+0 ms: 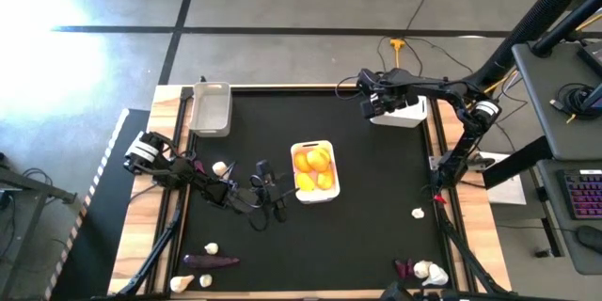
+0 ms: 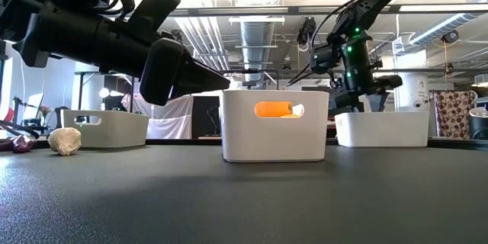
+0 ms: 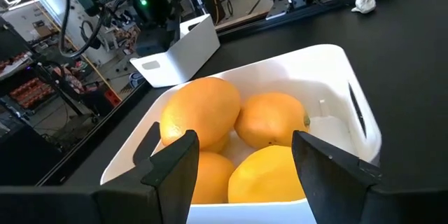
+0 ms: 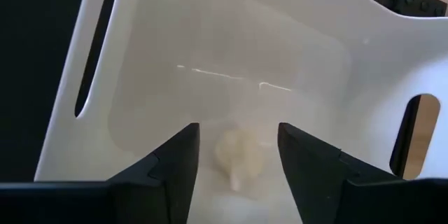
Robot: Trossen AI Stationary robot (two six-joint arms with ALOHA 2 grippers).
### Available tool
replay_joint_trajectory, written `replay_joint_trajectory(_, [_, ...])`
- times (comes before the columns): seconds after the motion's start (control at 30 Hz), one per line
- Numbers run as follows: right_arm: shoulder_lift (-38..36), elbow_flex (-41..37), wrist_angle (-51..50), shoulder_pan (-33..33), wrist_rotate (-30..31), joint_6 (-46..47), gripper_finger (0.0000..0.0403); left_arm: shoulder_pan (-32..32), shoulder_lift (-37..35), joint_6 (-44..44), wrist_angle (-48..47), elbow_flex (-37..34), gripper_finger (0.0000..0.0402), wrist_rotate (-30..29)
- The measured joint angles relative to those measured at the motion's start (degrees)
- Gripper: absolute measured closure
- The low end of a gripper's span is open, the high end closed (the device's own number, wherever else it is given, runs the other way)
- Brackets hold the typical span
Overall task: Sort produce into baskets
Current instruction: Put the garlic into the top white bin
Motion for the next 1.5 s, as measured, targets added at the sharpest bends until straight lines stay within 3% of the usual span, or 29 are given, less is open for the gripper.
replay_joint_trajectory(0.3, [-1.9,5.9,-5.3,2.0,-10.4,-1.3,0.0202,0.0,0.0,0.2,-0.2,0.0,0.0189,0.4])
replay_joint_trajectory(0.47, [-5.7,10.8,-11.0,8.6,-10.7,-0.5,0.022,0.0,0.0,0.2,-0.1,0.5,0.0189,0.5])
replay_joint_trajectory(0.63, [-10.2,10.6,-11.3,20.1,-10.7,8.9,0.0239,0.0,0.0,0.2,0.1,0.9,0.0189,0.6])
replay_joint_trajectory(0.9, [-11.2,6.6,-14.5,44.9,-12.0,20.4,0.0256,0.0,0.0,-2.0,-0.2,0.9,0.0189,0.6])
replay_joint_trajectory(1.2, [-6.8,1.9,-14.4,62.8,-29.0,35.3,0.0234,0.0,0.0,-4.9,0.6,0.8,0.0189,1.1])
replay_joint_trajectory(1.5, [-2.6,-2.5,-14.6,67.7,-44.1,38.1,0.0186,0.0,0.0,-6.0,1.3,0.8,0.0189,1.2])
